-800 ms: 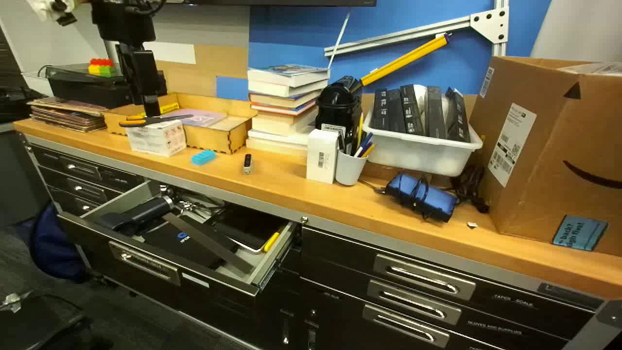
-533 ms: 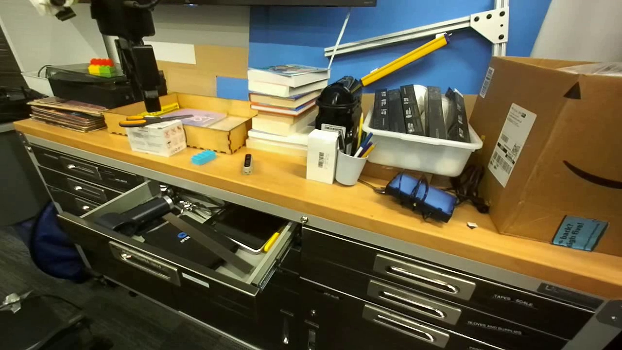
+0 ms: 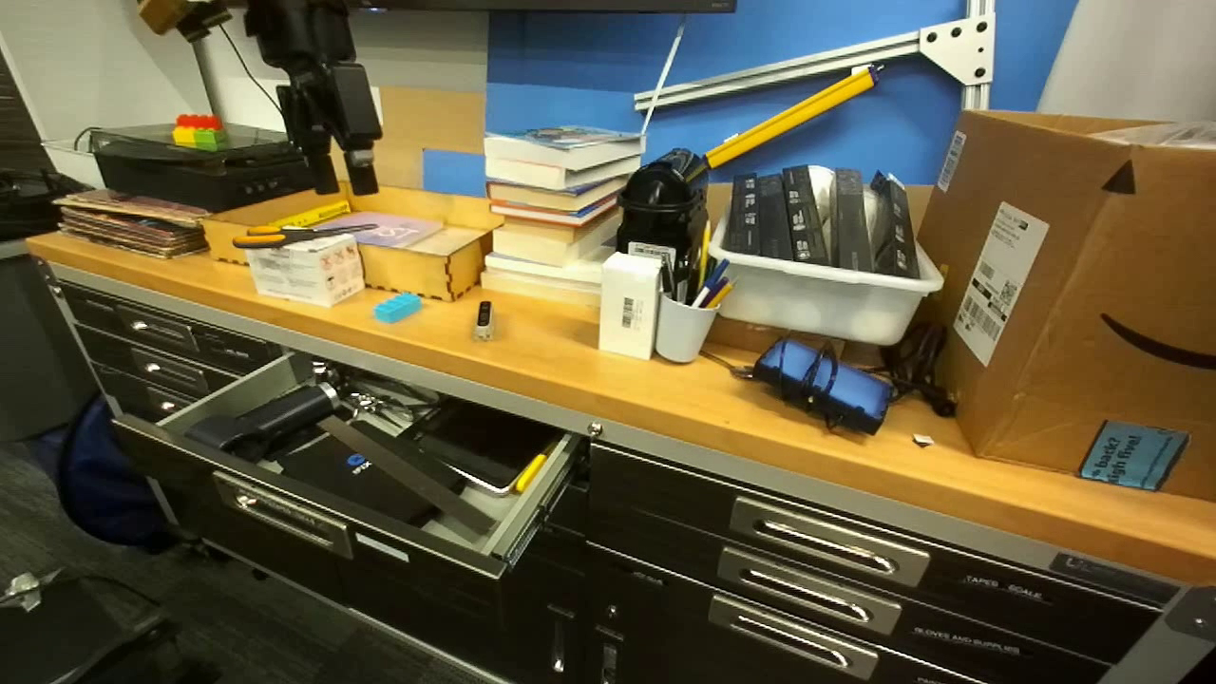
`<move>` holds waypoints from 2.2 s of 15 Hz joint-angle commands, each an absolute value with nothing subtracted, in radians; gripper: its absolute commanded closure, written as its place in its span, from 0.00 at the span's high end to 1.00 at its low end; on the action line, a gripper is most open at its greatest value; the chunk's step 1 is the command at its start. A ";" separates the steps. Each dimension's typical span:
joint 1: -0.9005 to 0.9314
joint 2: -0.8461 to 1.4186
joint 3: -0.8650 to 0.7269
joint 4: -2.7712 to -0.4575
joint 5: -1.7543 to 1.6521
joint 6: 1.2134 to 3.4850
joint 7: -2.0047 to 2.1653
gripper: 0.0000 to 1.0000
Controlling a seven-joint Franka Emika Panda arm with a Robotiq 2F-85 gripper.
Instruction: Put the block inside the drawer then close the drawer
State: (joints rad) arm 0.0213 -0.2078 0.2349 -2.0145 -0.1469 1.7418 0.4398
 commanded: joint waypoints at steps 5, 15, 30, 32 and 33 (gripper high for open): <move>0.142 0.262 0.219 -1.565 -0.143 1.710 0.238 1.00; 0.270 0.497 0.156 -1.483 -0.094 1.749 0.385 1.00; 0.316 0.467 0.081 -1.595 -0.104 1.887 0.538 0.22; 0.299 0.420 0.086 -1.658 -0.089 1.899 0.517 0.12; 0.288 0.394 0.089 -1.696 -0.078 1.907 0.504 0.12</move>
